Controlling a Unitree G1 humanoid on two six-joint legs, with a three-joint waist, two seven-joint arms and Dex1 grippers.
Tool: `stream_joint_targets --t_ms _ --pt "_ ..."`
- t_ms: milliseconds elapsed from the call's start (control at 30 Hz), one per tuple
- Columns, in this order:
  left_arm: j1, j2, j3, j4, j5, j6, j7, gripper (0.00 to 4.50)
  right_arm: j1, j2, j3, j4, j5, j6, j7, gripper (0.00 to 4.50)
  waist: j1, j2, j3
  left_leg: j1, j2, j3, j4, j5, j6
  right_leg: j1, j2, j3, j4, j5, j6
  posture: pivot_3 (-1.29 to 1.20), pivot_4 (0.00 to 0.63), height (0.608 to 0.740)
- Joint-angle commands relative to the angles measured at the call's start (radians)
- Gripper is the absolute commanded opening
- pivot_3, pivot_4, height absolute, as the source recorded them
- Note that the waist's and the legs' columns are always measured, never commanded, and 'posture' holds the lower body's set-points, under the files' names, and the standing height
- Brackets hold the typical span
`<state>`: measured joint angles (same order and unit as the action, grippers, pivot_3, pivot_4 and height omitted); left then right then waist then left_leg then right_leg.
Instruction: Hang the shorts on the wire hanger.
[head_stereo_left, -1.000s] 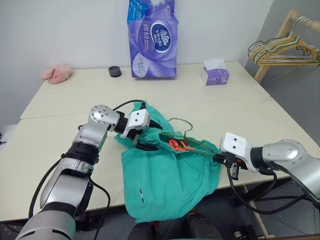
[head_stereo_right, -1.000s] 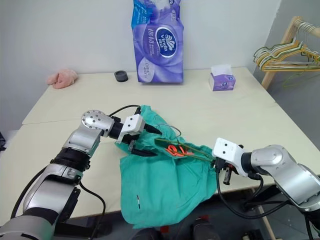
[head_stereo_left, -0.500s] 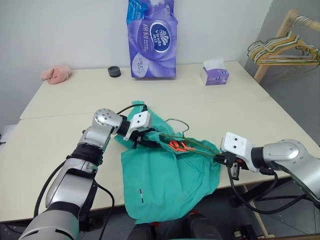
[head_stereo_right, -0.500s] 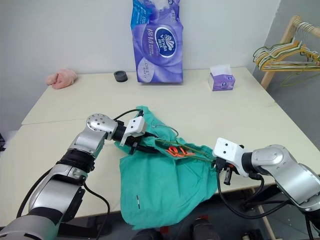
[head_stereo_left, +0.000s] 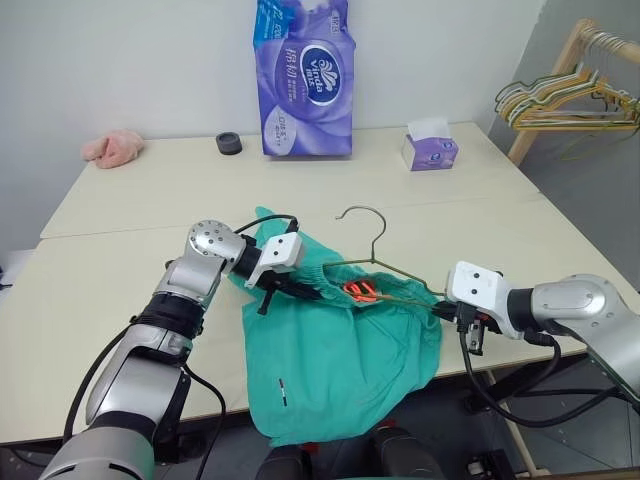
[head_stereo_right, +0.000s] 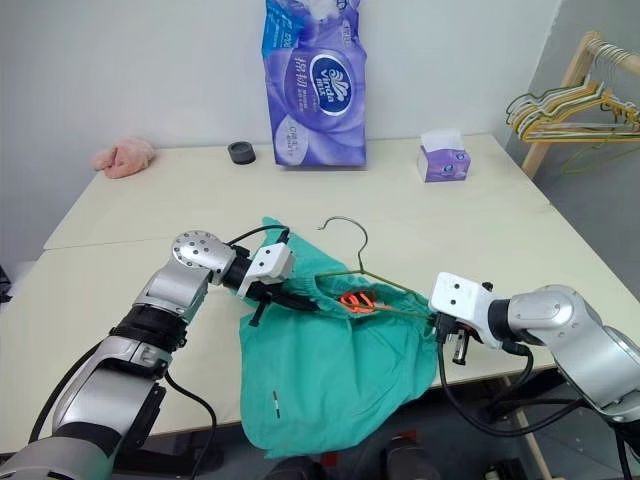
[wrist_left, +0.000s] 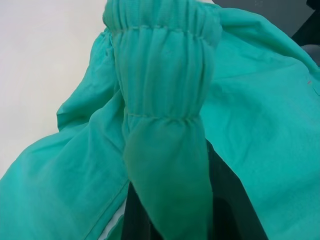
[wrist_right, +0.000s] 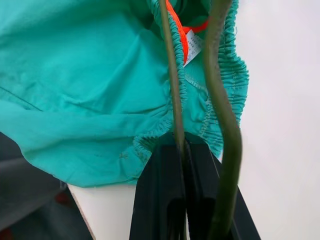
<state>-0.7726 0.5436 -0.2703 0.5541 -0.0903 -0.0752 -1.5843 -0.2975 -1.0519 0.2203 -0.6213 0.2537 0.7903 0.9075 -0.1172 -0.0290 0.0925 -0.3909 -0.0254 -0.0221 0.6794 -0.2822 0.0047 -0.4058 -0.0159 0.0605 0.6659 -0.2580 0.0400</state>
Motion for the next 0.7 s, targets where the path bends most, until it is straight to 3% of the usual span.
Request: stream_joint_targets --t_ms 33,233,367,400,500,600,700 --pt "-0.017 0.000 0.009 -0.020 0.003 0.005 0.029 0.03 0.025 -0.093 -0.020 -0.007 -0.047 -0.185 0.108 1.09 0.001 0.000 0.000 0.000 0.000 0.000 0.000 0.000 0.000 0.000 0.000 0.000 0.000 0.000 0.000 -0.21 0.056 0.740" --pt "-0.029 -0.005 0.024 -0.011 0.004 0.012 0.060 0.02 0.133 -0.245 -0.181 0.162 -0.087 -0.349 0.178 3.17 0.003 0.000 0.000 0.000 0.000 0.001 0.001 0.000 0.000 0.000 0.000 0.000 0.000 0.000 0.000 -0.21 0.056 0.740" --pt "-0.040 -0.013 0.035 0.000 -0.005 0.028 0.090 0.01 0.251 -0.193 -0.367 0.237 -0.068 -0.323 0.113 4.50 0.003 0.000 -0.001 0.000 0.000 0.000 0.000 0.000 0.000 0.001 0.000 0.000 0.000 0.000 0.000 -0.21 0.059 0.740" --pt "-0.041 -0.014 0.038 0.001 -0.009 0.031 0.095 0.01 0.273 -0.171 -0.402 0.238 -0.059 -0.312 0.099 4.50 0.003 0.000 -0.001 0.000 0.000 0.001 0.000 0.000 0.000 0.001 0.000 0.001 0.001 0.000 0.000 -0.21 0.060 0.740" --pt "-0.050 -0.015 0.055 0.014 -0.024 0.046 0.111 0.01 0.396 0.061 -0.529 0.150 0.001 -0.262 -0.044 4.50 0.005 -0.001 -0.001 0.000 0.000 0.000 0.001 0.000 0.000 0.001 0.001 0.000 0.002 0.000 0.000 -0.21 0.063 0.740" --pt "-0.057 -0.005 0.067 0.025 -0.030 0.056 0.111 0.01 0.463 0.253 -0.493 0.018 0.032 -0.217 -0.159 4.50 0.004 0.001 -0.002 0.001 0.000 -0.001 0.001 0.000 0.000 0.000 0.001 0.001 0.007 0.000 0.001 -0.21 0.065 0.740" --pt "-0.059 0.007 0.073 0.026 -0.029 0.060 0.104 0.01 0.464 0.400 -0.420 -0.066 0.142 -0.012 -0.247 4.50 -0.003 0.001 -0.003 0.004 0.000 0.002 0.001 0.000 0.000 0.000 0.002 0.004 0.010 0.000 0.001 -0.21 0.066 0.740"
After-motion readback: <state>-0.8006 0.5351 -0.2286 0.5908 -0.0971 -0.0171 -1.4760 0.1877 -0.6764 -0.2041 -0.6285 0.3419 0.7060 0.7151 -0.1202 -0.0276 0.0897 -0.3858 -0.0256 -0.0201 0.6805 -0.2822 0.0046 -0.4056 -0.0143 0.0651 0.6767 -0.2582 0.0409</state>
